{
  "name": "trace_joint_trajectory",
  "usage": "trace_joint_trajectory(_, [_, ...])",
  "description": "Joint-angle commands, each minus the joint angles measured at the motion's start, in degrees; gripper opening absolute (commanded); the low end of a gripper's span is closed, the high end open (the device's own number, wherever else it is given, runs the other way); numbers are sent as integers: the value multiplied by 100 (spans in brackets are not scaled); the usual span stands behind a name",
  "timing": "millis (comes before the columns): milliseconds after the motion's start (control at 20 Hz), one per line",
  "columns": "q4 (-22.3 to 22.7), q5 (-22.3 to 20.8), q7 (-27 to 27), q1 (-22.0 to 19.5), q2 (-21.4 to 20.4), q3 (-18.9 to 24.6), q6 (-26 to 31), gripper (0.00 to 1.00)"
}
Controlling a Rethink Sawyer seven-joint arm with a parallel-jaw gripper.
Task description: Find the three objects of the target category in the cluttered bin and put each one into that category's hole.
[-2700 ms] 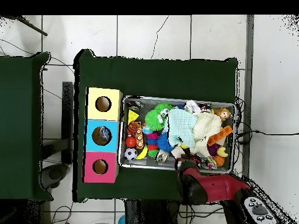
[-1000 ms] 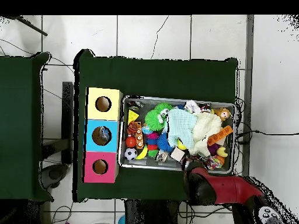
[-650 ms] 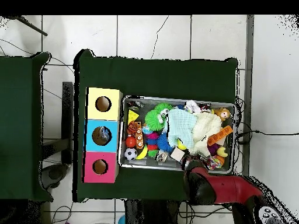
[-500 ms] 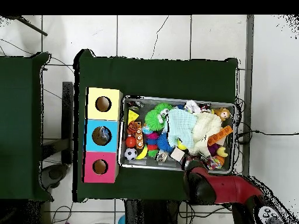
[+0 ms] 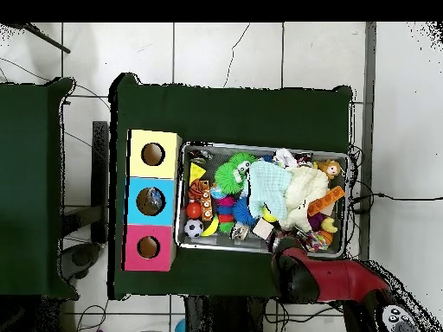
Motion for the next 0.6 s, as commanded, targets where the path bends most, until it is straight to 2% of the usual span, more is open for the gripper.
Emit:
trace_joint_trajectory(50, [154,197,387,78,50,336,242,100])
trace_joint_trajectory(600, [147,339,526,269,60,247,245,100])
